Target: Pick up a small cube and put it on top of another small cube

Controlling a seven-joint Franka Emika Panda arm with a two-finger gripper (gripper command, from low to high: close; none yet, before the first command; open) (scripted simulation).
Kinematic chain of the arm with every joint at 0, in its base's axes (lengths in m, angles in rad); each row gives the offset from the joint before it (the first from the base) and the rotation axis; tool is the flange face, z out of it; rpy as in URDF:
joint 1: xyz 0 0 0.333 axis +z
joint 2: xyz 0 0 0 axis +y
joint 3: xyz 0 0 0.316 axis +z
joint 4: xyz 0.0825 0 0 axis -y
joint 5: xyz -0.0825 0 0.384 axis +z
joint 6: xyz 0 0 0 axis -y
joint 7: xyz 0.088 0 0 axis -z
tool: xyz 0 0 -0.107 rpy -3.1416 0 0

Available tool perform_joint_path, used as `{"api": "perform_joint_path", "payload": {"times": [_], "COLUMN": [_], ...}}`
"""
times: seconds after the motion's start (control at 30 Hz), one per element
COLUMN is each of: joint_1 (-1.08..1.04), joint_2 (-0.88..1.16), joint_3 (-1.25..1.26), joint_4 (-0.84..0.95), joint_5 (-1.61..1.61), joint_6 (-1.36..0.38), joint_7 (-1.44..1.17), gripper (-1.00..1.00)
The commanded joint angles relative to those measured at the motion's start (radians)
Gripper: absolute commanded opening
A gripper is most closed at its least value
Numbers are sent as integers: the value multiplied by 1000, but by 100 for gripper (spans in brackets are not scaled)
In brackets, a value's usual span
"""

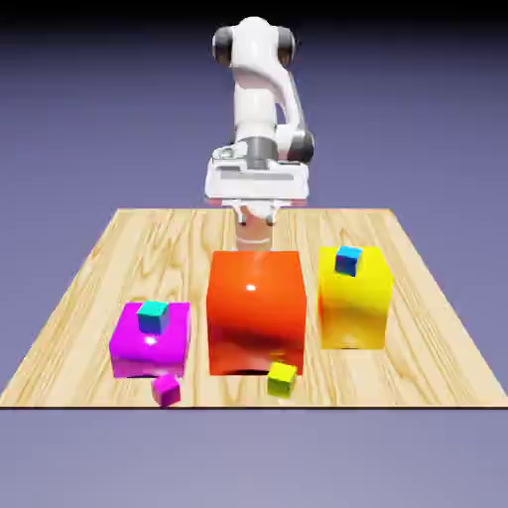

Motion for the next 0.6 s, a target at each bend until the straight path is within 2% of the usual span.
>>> {"api": "perform_joint_path", "payload": {"times": [0.0,0.57], "joint_1": [-5,-87], "joint_2": [36,652], "joint_3": [5,96], "joint_4": [32,576], "joint_5": [4,66], "joint_6": [-38,-676], "joint_7": [10,184], "gripper": [0,0]}}
